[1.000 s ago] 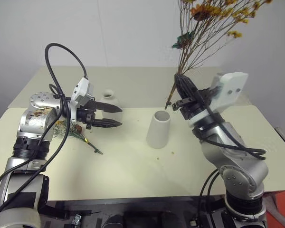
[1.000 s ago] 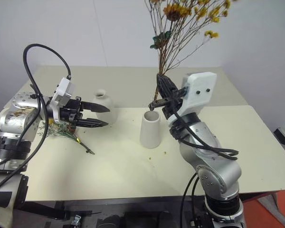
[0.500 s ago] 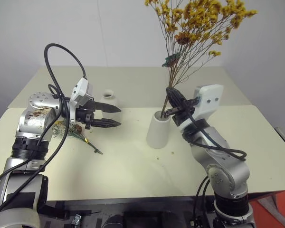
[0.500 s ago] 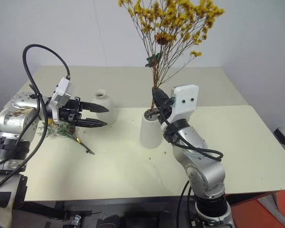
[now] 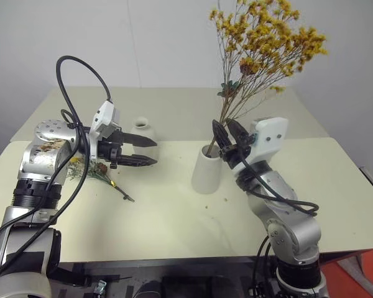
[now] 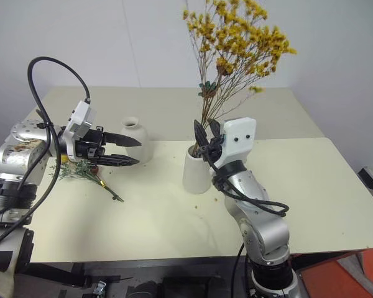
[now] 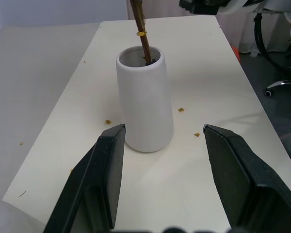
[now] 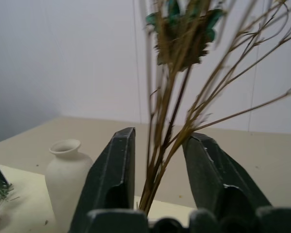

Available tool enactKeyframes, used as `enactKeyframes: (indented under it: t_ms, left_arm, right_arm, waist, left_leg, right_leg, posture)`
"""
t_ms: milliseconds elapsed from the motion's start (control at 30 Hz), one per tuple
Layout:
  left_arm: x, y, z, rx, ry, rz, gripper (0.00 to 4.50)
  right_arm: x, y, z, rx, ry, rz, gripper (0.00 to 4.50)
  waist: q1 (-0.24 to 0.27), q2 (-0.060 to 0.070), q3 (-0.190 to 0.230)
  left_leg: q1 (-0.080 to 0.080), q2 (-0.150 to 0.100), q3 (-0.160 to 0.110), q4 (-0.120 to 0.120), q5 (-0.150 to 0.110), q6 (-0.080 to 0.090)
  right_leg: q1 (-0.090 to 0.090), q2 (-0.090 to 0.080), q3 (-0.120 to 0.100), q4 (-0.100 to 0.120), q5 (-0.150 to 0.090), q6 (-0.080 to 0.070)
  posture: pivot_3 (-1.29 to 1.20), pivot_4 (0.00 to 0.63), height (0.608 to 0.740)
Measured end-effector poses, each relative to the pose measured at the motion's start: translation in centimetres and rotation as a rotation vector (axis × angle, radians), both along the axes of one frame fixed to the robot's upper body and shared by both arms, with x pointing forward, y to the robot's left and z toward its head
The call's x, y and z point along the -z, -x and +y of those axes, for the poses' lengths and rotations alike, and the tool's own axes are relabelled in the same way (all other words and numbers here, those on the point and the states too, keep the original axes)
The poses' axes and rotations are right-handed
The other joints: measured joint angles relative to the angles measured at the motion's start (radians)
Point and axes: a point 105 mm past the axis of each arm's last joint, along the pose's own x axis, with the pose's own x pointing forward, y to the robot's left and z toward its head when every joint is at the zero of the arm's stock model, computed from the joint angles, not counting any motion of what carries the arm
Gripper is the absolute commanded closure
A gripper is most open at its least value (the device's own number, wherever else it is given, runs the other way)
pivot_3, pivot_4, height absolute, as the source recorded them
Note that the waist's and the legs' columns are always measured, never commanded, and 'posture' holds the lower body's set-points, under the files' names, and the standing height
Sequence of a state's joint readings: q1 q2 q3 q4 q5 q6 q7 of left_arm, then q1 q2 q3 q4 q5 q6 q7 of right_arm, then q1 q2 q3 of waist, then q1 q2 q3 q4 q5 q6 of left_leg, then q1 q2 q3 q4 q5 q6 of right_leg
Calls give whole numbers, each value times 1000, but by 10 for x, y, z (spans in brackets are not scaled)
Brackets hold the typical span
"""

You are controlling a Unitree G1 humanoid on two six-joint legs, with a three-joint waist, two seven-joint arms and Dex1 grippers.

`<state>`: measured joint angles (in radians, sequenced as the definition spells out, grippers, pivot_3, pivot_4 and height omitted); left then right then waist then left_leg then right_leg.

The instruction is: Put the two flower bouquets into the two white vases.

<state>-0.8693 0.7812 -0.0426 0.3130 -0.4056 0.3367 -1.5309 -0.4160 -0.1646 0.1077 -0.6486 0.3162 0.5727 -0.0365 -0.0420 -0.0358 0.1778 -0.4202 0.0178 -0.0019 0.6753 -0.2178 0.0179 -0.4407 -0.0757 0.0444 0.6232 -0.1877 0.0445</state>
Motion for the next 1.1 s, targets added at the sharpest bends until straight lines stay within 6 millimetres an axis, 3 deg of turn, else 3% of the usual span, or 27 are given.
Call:
enactKeyframes:
  t_ms: [267, 633, 733, 933, 1100]
  left_arm:
    - [3, -2, 0, -7, -2, 4, 1719]
    - [4, -3, -2, -7, 7, 5, 1719]
    - [4, -4, -2, -9, 8, 4, 1719]
    - [5, -3, -3, -14, 8, 1, 1719]
    - [6, -3, -4, -16, 7, 0, 1719]
  right_arm:
    - [10, 8, -5, 12, 44, 17, 2755]
    - [40, 5, -3, -40, 290, 125, 2755]
    - [43, 5, -5, -93, 308, 182, 2122]
    - [22, 7, -15, -103, 292, 195, 84]
    - [26, 13, -18, -153, 363, 285, 34]
  waist:
    - [0, 0, 0]
    - [1, 0, 0]
    - [1, 0, 0]
    - [3, 0, 0]
    - [4, 0, 0]
  left_leg:
    - [2, 0, 0, 1, 0, 0]
    - [2, 0, 0, 1, 0, 0]
    - [2, 0, 0, 1, 0, 0]
    - [1, 0, 0, 1, 0, 0]
    - [2, 0, 0, 1, 0, 0]
  right_leg:
    - [0, 0, 0, 1, -2, 1]
    - [1, 0, 0, 1, -2, 1]
    - [1, 0, 0, 2, -2, 1]
    - [1, 0, 0, 2, -2, 1]
    - [1, 0, 0, 2, -2, 1]
  posture:
    - [0, 150, 740]
    - [0, 150, 740]
    - [0, 150, 740]
    - [0, 150, 740]
    - [0, 150, 740]
